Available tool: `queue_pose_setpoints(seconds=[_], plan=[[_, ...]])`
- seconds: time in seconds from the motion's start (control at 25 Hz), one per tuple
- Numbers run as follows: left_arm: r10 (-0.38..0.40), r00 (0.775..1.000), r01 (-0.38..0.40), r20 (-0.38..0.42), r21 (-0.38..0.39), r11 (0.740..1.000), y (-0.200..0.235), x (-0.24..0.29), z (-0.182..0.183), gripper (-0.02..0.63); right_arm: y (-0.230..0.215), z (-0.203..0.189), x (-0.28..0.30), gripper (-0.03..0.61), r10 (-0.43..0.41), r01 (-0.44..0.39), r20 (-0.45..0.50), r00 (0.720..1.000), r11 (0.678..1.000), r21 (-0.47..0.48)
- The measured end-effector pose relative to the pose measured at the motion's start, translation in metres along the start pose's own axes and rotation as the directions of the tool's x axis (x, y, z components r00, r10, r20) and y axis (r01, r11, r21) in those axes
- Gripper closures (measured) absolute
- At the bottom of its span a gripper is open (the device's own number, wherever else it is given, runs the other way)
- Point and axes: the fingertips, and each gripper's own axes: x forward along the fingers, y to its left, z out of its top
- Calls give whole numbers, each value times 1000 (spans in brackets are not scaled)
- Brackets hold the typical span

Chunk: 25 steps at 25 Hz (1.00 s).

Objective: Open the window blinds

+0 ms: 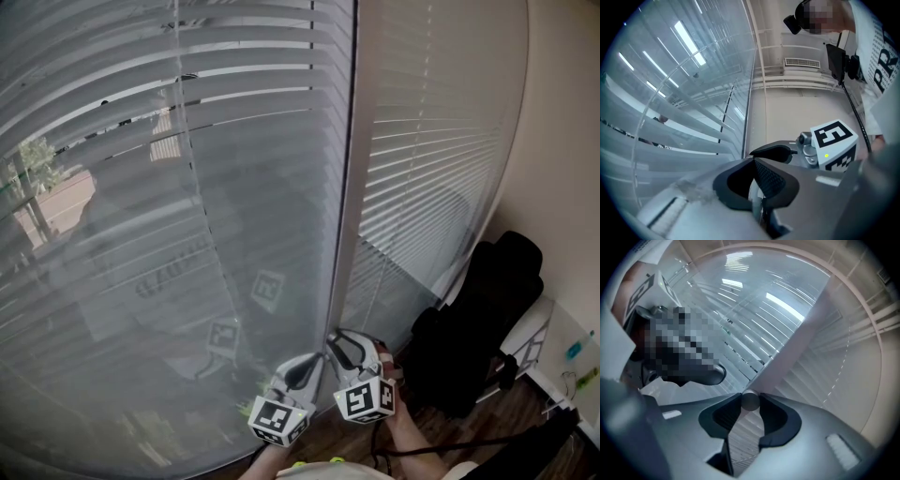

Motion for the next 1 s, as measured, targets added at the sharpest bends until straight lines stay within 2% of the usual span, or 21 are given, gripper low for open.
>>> queue_pose_setpoints(seconds=[0.12,0.32,0.52,0.68,0.84,0.92,1.0], plan=[[0,1000,0,-1,-1,1000,0,0,0,618,-1,0,0,446,6,-8,15,1000,996,94],[-5,1000,5,-1,-1,1000,0,0,0,618,-4,-1,-1,446,4,-15,42,999,969,248],[-2,1000,2,-3,-2,1000,0,0,0,618,-6,-3,-1,446,6,-35,70,998,910,413],[0,1000,0,0,-6,1000,1,0,0,618,-7,-3,0,446,1,-38,80,997,886,462],[-1,1000,1,1,-4,1000,1,0,1,618,-8,-6,0,446,-9,-45,99,995,848,528],[-1,1000,1,2,-4,1000,0,0,0,618,-8,-7,0,445,-15,-41,103,995,853,521],[-1,1000,1,3,-7,1000,0,-1,1,618,-7,-5,-2,444,-16,-33,99,995,882,471]])
